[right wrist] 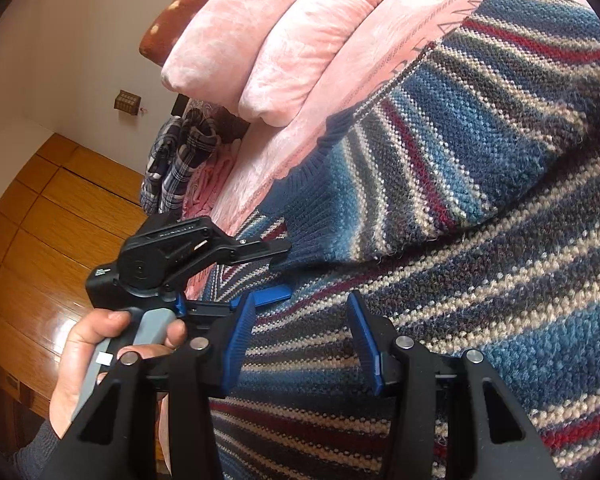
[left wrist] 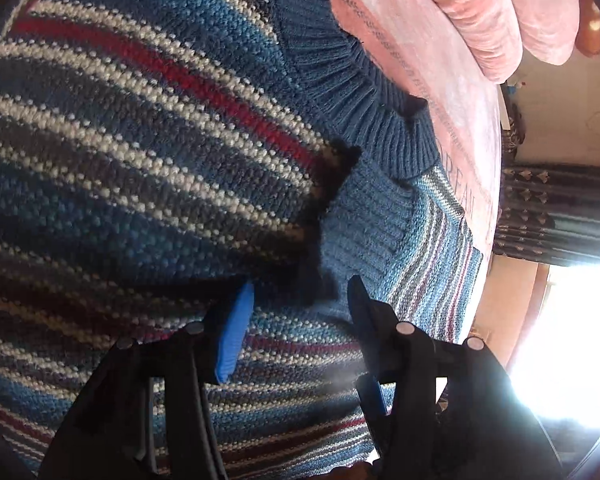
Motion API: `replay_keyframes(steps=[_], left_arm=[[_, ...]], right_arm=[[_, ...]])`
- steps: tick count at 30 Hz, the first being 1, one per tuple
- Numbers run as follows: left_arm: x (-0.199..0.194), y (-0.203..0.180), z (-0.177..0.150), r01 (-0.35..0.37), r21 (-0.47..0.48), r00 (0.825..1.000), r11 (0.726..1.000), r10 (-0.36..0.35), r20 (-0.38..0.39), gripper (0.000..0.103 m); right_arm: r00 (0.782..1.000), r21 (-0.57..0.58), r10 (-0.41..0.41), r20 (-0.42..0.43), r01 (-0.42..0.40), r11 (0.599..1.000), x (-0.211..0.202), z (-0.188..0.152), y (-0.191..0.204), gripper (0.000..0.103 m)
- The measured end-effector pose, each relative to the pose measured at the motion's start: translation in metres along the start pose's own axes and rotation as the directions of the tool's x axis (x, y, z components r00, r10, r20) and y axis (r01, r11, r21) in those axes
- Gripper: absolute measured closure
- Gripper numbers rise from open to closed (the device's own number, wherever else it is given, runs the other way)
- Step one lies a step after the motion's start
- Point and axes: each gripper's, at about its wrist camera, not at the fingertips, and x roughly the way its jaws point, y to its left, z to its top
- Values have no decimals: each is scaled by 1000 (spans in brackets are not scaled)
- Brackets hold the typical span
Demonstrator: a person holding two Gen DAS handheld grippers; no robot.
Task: Fold small clothes
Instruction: 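Grasp the other sleeve cuff with the left tool, then lift the held sleeve and fold it across the body with the left tool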
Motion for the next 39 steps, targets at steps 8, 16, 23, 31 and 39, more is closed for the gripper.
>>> replay_keyframes(steps=[8, 16, 23, 31, 39], left_arm=[[-8, -26, 0, 31, 90, 999, 995, -33, 22, 97], [-90, -48, 6, 105, 192, 983, 976, -131, 130, 97], [-135, -36, 18, 92, 214, 974, 972, -133, 184, 97], [-136, 5, 22, 69, 171, 975, 983, -103, 197, 97], [-115, 70, 27, 18, 56, 982, 998, -29, 189, 97]], right_arm=[[1000, -4, 4, -12, -4, 1000, 3, -2, 1, 54], [1000, -12, 20, -20, -20, 1000, 4, -2, 3, 54], [999, -9, 27, -24, -27, 1000, 4, -1, 1, 54], [999, -25, 30, -36, -31, 999, 7, -2, 5, 55], [999, -23, 28, -37, -29, 999, 9, -2, 4, 55]])
